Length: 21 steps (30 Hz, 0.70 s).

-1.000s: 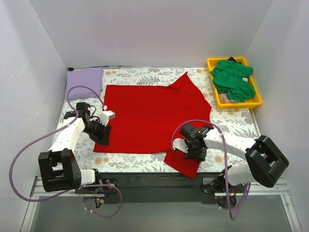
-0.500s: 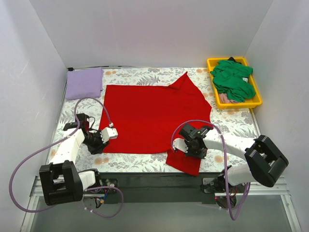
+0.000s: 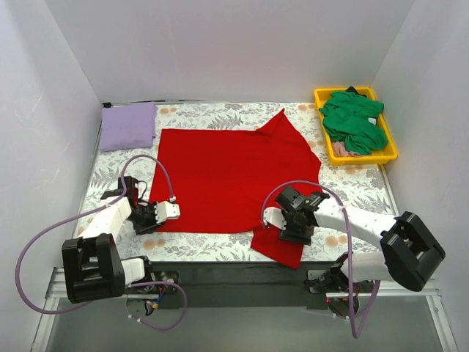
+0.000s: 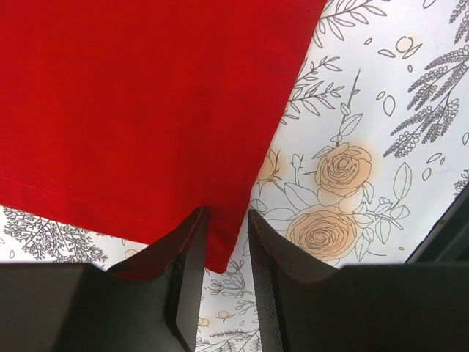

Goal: Fold and stack the t-shirts
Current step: Fold the tshirt

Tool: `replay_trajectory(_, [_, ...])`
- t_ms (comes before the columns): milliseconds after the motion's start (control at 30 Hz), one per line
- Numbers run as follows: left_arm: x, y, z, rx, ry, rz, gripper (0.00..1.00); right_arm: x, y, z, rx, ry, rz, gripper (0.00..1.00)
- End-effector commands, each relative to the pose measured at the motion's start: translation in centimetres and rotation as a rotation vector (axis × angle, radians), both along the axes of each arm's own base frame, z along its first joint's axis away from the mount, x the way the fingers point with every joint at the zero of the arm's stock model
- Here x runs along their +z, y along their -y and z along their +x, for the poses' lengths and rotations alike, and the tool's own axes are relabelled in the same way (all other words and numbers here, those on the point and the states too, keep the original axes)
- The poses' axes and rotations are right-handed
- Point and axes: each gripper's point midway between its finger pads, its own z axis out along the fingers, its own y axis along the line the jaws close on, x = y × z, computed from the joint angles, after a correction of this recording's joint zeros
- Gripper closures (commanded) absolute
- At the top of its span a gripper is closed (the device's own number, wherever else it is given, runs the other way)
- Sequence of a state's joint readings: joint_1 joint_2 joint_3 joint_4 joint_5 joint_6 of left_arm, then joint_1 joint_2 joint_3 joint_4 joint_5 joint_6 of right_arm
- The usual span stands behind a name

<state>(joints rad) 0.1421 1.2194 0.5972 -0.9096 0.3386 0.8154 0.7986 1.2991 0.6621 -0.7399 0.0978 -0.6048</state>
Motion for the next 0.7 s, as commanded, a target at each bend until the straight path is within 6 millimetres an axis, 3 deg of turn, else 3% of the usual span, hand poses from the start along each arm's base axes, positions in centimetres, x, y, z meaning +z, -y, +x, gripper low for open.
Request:
replay_trajectory(0, [-0.6, -0.3, -0.1, -0.028, -0.002, 0.014, 0.73, 1.2, -0.4, -0.5, 0.041, -0.038, 0.045, 0.35])
replay_trajectory(200, [-0.3, -0.3, 0.0, -0.029, 0.013, 0.02, 0.73, 1.1, 0.1, -1.7, 0.074, -0.1, 0.05, 0.39])
replay_trajectory(433, [-0.5, -0.2, -0.1, -0.016, 0.006, 0.013, 0.73, 0.6, 1.0, -1.7, 0.098, -0.09, 0.035, 0.46])
replay_trajectory(567, [-0.5, 0.0, -0.1, -0.004, -0.002, 0.0, 0.73, -0.7, 1.7, -0.2, 0.096, -0.007, 0.0, 0.51])
replay_trajectory(667, [-0.7, 0.0, -0.6, -0.001, -0.019, -0.003, 0.73, -1.6, 2.4, -0.3, 0.093, -0.013, -0.032, 0.58])
